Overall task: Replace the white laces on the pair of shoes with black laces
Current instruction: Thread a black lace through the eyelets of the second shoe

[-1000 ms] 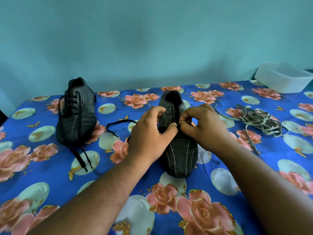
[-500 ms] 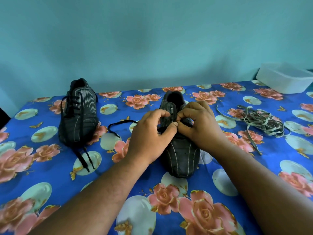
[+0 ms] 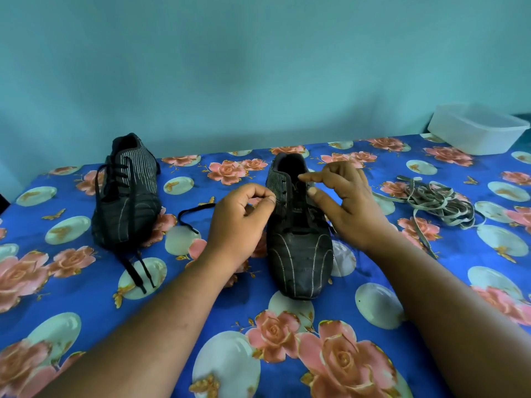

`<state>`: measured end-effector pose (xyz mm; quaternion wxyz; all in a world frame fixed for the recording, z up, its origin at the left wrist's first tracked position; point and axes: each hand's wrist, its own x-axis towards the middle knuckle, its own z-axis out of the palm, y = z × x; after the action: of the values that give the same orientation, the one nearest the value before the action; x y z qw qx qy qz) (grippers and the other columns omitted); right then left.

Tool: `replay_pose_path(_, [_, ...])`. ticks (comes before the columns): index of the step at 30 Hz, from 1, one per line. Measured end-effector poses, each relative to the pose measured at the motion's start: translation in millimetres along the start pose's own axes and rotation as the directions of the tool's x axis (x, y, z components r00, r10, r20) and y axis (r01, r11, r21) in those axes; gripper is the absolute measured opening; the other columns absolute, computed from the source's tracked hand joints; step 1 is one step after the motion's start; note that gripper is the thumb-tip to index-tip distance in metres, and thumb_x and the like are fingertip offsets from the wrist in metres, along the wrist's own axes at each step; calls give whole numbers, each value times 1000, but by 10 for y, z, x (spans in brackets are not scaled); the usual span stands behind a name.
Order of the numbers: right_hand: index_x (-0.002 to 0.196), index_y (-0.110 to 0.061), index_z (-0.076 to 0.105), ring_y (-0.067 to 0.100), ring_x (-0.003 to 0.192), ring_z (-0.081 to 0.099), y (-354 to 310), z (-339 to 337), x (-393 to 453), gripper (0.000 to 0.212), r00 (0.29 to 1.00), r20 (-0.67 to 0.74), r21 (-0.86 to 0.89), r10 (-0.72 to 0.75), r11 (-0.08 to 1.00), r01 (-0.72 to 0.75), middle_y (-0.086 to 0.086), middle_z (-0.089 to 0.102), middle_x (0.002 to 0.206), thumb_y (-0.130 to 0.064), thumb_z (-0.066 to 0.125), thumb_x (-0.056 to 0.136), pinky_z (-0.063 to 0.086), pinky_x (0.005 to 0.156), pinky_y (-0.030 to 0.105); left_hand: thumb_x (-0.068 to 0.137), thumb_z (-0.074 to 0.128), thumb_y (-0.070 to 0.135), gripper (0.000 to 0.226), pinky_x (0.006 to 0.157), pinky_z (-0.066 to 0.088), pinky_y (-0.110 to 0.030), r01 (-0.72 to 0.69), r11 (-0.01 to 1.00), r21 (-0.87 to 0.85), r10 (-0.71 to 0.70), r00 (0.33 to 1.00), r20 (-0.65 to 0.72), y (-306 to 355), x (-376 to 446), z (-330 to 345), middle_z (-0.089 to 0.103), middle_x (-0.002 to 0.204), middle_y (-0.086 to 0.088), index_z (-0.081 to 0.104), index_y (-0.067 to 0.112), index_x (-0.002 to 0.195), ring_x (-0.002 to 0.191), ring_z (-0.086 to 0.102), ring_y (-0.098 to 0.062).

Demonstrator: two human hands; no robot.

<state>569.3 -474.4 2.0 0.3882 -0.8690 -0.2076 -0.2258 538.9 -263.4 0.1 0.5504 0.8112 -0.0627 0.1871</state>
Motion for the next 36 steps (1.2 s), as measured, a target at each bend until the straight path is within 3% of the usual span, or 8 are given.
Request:
replay_pose_path(2, [127, -50, 62, 13, 121, 40, 64, -38, 2, 35, 997, 10, 6, 71, 997, -71, -25, 44, 109, -42, 47, 97, 32, 112, 45, 86, 66, 30, 9, 64, 51, -39, 50, 996, -78, -52, 998, -21, -6, 37, -24, 73, 81, -1, 71, 23, 82, 65, 62, -25])
replay_pose_path(8, [134, -52, 56, 16, 126, 43, 113, -48, -10, 41, 991, 65, 57, 117, 991, -120, -20, 46, 118, -38, 45, 97, 34, 113, 50, 97, 61, 7, 20, 56, 47, -16, 146, 966, -211, -146, 989, 19, -11, 79, -129, 75, 85, 2, 67, 17, 81, 58, 65, -5])
replay_pose_path(17, [138, -55, 48, 18, 124, 46, 160, -41, -32, 50, 973, 188, 40, 130, 989, -140, -19, 51, 126, -24, 52, 99, 37, 111, 48, 103, 55, 16, 11, 59, 58, -35, 298, 846, -443, -431, 871, -237, -200, 280, -334, 73, 103, -12, 62, 17, 95, 60, 64, -16])
replay_pose_path(22, [140, -53, 48, 19, 126, 45, 149, -40, -32, 48, 972, 195, 22, 134, 990, -141, -19, 52, 125, -30, 49, 98, 37, 111, 48, 93, 67, 41, 41, 106, 48, -40, 65, 997, 45, -59, 992, -114, -309, 241, -187, 62, 121, 21, 63, 27, 131, 112, 59, -7])
replay_pose_path(24, [139, -55, 46, 19, 126, 45, 140, -41, -29, 49, 971, 196, 16, 135, 990, -141, -19, 53, 125, -33, 47, 96, 37, 111, 49, 88, 61, 55, 41, 112, 40, -46, -154, 963, 222, 157, 988, 6, -298, 206, -107, 62, 129, 13, 70, 32, 122, 128, 54, -15])
replay_pose_path(27, [140, -56, 45, 19, 127, 45, 133, -47, -29, 49, 973, 191, 16, 133, 990, -138, -17, 54, 126, -34, 48, 95, 37, 111, 48, 84, 61, 58, 25, 105, 40, -55, -241, 938, 248, 224, 970, 94, -249, 147, -50, 67, 112, 15, 72, 41, 98, 118, 58, -20])
replay_pose_path(32, [141, -54, 47, 18, 130, 42, 134, -61, -35, 49, 970, 194, 16, 147, 988, -153, -18, 54, 127, -32, 49, 97, 36, 112, 46, 83, 64, 49, 9, 100, 46, -47, -211, 960, 185, 206, 978, 44, -276, 190, -97, 67, 99, 14, 65, 39, 84, 107, 62, -16])
replay_pose_path(36, [142, -54, 46, 17, 131, 41, 140, -80, -41, 48, 967, 207, 9, 151, 988, -157, -17, 54, 127, -33, 48, 99, 35, 113, 48, 94, 67, 27, 11, 96, 52, -43, 115, 993, -13, -114, 959, -261, -289, 270, -233, 68, 104, 8, 65, 33, 86, 102, 63, -16])
